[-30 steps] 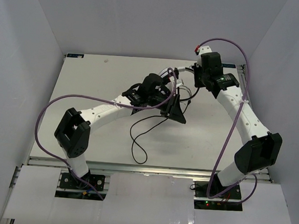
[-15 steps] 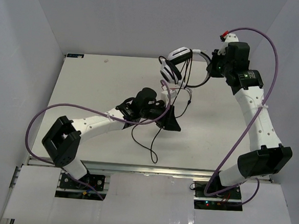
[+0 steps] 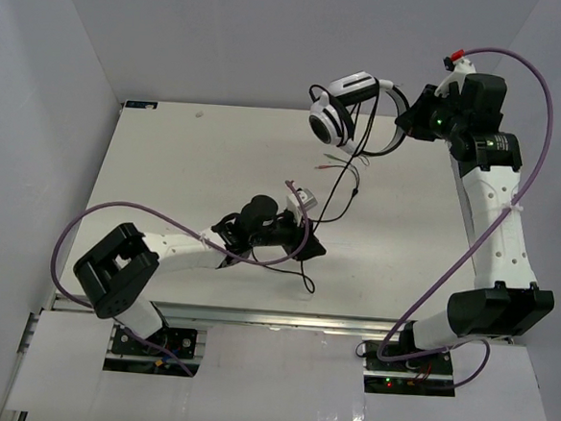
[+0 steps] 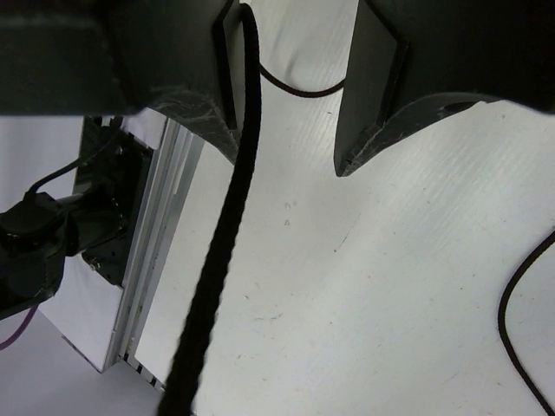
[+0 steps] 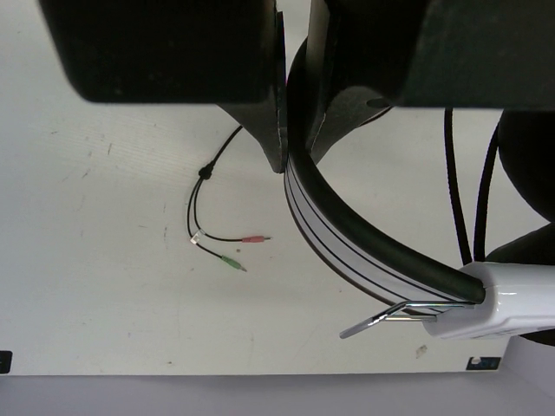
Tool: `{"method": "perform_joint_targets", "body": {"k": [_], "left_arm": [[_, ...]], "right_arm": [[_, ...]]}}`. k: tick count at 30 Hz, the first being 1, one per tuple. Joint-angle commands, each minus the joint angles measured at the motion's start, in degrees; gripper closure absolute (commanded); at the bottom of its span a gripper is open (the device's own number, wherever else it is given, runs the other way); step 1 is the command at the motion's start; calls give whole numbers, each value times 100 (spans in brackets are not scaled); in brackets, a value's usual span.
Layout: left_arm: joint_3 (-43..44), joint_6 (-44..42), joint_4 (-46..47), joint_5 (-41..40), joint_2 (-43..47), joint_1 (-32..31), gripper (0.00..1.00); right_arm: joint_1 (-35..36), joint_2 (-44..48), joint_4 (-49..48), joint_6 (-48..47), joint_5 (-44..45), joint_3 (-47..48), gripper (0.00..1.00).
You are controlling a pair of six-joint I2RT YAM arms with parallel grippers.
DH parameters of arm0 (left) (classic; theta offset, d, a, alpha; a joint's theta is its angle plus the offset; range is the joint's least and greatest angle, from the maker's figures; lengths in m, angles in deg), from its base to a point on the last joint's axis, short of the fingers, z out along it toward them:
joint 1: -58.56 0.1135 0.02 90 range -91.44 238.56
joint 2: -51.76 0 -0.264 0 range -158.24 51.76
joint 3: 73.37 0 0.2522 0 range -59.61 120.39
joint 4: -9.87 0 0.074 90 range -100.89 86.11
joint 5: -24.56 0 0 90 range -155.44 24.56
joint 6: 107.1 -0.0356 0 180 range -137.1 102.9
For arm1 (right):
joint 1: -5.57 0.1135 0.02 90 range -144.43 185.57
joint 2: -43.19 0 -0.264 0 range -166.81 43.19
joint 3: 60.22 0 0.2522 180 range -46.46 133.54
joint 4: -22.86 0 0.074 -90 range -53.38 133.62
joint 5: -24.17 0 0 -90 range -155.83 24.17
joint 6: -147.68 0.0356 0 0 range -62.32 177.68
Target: Wrap the headphones
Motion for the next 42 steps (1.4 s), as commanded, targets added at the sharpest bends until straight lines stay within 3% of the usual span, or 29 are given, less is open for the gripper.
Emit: {"method": "perform_joint_targets", "body": {"k": [1,13,17,22,24,27,28,32,33,34,37,42], "left_arm": [[-344,-210,951,-91,-279,-19,48],[-1064,407,2567,112,-1506,-19,60],[-1212,530,3042,6,-1689,-19,84],[-1079,546,3380,-110,-1748,-19,89],[-1063,500,3559,127,-1686,-21,80],[-1130,37,3602,185,-1440,-127,46],[-1172,-227,3548,90,-1319,-193,40],[-1299,-1026,3639,-546,-1075,-369,30],[-1344,-1371,3792,-774,-1055,-433,25],[-1319,-1744,3878,-876,-1159,-501,15],[-1090,-2254,4121,-1021,-1482,-577,8],[-192,-2703,4250,-741,-2430,-734,7]], "right_arm": [[-254,369,-448,555,-918,353,92],[-1029,433,-594,1022,-1767,476,92],[-1076,511,-676,1127,-1961,306,92],[-1080,740,-816,1181,-2160,-89,92],[-1080,781,-788,1121,-2114,-115,92],[-1080,768,-741,1076,-2109,-95,92],[-1080,756,-741,1082,-2133,-101,92],[-1076,738,-777,1130,-2190,-119,92],[-1071,738,-792,1150,-2210,-134,92],[-1071,738,-808,1160,-2220,-151,92],[-1054,763,-819,1169,-2221,-178,92],[-999,800,-811,1143,-2248,-216,92]]}}
